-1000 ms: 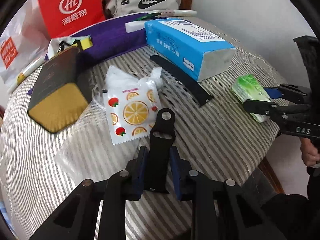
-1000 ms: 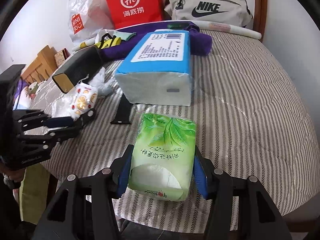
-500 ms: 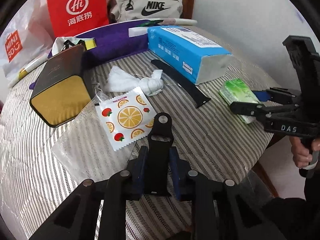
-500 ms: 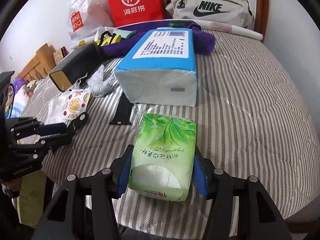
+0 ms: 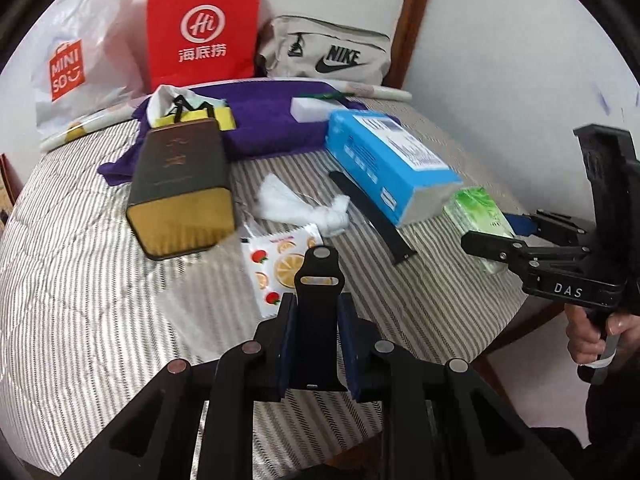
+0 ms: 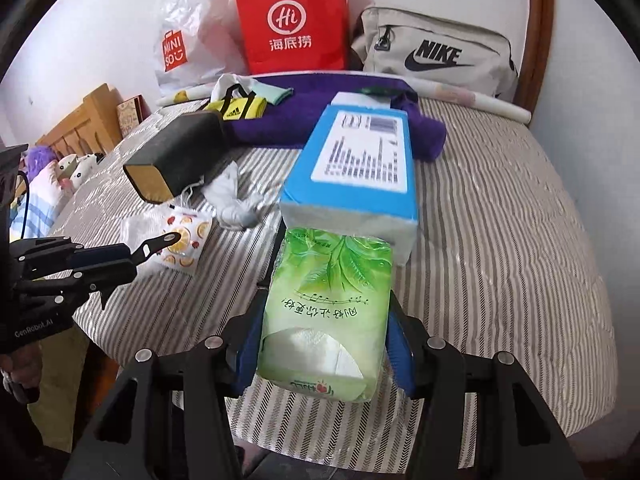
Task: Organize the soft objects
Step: 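Carry the strap to the towel with the left gripper while the right gripper lowers the tissue pack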
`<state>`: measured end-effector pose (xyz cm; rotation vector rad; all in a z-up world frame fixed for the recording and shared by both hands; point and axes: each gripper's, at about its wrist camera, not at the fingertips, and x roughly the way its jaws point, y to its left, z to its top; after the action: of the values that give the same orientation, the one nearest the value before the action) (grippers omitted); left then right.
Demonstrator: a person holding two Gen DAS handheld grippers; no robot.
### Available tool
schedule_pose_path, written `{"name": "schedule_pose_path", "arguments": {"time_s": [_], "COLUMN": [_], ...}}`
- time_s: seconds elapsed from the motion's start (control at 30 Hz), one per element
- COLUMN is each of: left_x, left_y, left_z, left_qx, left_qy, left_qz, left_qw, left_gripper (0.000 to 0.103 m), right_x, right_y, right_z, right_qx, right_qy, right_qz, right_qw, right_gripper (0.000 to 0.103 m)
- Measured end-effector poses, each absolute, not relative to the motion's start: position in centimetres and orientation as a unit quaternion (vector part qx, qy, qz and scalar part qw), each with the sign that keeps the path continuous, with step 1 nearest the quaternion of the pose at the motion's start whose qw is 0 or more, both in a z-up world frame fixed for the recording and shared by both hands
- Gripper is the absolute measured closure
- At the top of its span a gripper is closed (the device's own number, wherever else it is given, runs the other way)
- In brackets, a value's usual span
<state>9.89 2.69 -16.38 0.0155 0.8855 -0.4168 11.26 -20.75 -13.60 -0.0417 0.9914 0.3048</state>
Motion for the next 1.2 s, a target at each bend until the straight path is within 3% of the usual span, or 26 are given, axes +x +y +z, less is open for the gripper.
{"name": "schedule_pose_path", "arguments": {"time_s": [0.6,1.2], "left_x": [14.7,23.8], "left_y": [8.2,9.9], "left_z": [-10.8,-9.8], "left_qx": [-0.049,-0.107], "left_qy": [0.398,0.408], "left_qz": [-0.143,-0.129], "left_qw": [0.905,0.898], "left_gripper": [0.083,0.083], "right_x": [15.5,25.7], "right_y": [-20.0,-18.0], "right_z": [-8.3,-6.6], "right_qx": [-0.010,-0.017], "right_qy": [0.446,0.434], "right_qz": [0.178,0.191], "right_qw": [0.877,0.880], "right_gripper": [0.049,0.049]}}
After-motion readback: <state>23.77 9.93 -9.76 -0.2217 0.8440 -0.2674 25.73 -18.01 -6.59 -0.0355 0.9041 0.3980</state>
